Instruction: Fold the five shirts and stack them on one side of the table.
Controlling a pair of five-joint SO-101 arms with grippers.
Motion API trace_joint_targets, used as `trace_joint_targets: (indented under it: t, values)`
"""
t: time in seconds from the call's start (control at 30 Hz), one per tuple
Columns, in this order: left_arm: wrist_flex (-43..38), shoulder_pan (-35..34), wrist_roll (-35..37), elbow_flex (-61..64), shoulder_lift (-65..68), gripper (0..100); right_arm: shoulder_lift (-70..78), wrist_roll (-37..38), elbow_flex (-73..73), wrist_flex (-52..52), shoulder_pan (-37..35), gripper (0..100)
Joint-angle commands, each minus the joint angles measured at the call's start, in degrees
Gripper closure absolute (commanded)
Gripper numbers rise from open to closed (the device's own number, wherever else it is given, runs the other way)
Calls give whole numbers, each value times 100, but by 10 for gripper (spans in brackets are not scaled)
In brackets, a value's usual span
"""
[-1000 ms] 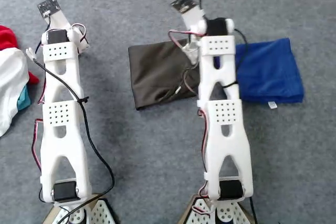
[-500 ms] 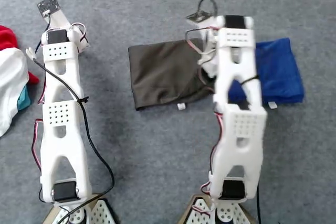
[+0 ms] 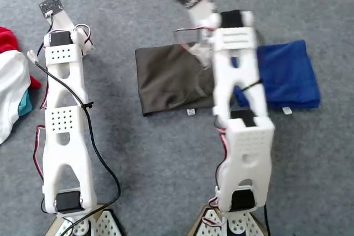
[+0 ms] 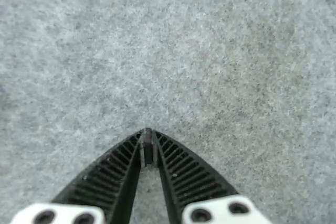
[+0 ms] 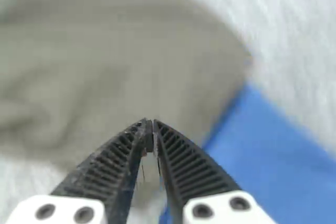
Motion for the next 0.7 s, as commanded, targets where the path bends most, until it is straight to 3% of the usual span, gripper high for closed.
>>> trace_joint_targets:
  t: [0.0,0.67]
  values:
    - [-79,22,-35,-295,-149,970,259,-44,-4,-448,-237,984]
    - [-53,13,-35,-295,-149,970,567,-26,13,1811,721,984]
